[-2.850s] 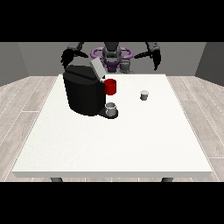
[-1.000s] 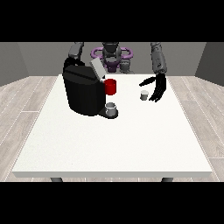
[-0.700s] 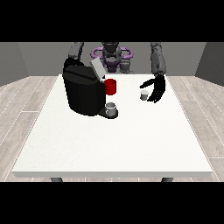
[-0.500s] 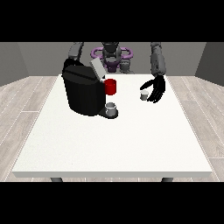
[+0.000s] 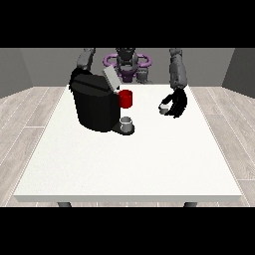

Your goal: Insert the coffee pod into the coffee machine and close the lid

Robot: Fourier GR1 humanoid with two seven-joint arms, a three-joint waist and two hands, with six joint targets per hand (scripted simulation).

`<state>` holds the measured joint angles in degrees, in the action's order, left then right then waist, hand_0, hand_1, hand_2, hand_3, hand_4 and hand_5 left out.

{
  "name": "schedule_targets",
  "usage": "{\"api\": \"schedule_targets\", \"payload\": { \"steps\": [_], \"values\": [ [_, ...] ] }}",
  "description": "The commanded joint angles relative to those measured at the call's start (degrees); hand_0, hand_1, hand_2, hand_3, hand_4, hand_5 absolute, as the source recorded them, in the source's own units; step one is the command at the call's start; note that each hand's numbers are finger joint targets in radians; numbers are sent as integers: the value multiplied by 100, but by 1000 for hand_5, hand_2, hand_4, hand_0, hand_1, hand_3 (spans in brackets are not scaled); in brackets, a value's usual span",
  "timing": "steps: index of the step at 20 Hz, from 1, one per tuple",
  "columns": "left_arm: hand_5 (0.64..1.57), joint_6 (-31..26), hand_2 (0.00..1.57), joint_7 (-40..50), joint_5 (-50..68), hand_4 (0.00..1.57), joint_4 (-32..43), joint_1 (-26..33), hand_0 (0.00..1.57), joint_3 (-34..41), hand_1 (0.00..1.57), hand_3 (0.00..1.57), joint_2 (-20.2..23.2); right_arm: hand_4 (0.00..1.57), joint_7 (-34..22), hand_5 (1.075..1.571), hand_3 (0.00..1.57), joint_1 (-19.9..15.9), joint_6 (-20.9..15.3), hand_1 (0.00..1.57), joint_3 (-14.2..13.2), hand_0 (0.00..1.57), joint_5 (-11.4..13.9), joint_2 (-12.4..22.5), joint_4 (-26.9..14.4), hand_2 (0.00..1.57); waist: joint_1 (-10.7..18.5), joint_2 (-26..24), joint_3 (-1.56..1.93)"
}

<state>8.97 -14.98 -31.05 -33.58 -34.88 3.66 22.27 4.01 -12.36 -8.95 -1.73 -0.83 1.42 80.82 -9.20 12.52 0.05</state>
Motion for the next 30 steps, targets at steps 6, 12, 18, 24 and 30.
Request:
{"api": "schedule_targets", "payload": {
  "steps": [6,12,18,24,30],
  "values": [
    [1571,2,1286,-126,-434,412,406,-136,1174,-109,1174,1183,249,430,-56,1571,0,238,125,0,111,0,40,69,116,0,-98,-171,-6],
    [1571,-419,1470,-502,-363,632,52,-505,1477,-221,1477,1410,-4,505,4,1571,0,-48,-68,0,-56,0,-80,-41,-355,0,126,-266,-5],
    [1571,-995,1362,-148,-326,557,-189,-1035,1289,-208,1289,1337,0,443,42,1571,0,-146,-220,0,13,0,35,-132,-629,0,112,-487,-5],
    [1571,-1323,1323,-184,-272,571,-263,-1483,1235,-25,1235,1291,304,489,84,1571,0,-243,179,0,13,0,-128,16,-524,0,-142,-389,-5],
    [1571,-1501,1332,-1,-298,556,-487,-1577,1255,-22,1255,1288,208,500,626,1571,0,73,376,0,-186,0,-308,82,-732,0,-110,-523,-3]
  ]
}}
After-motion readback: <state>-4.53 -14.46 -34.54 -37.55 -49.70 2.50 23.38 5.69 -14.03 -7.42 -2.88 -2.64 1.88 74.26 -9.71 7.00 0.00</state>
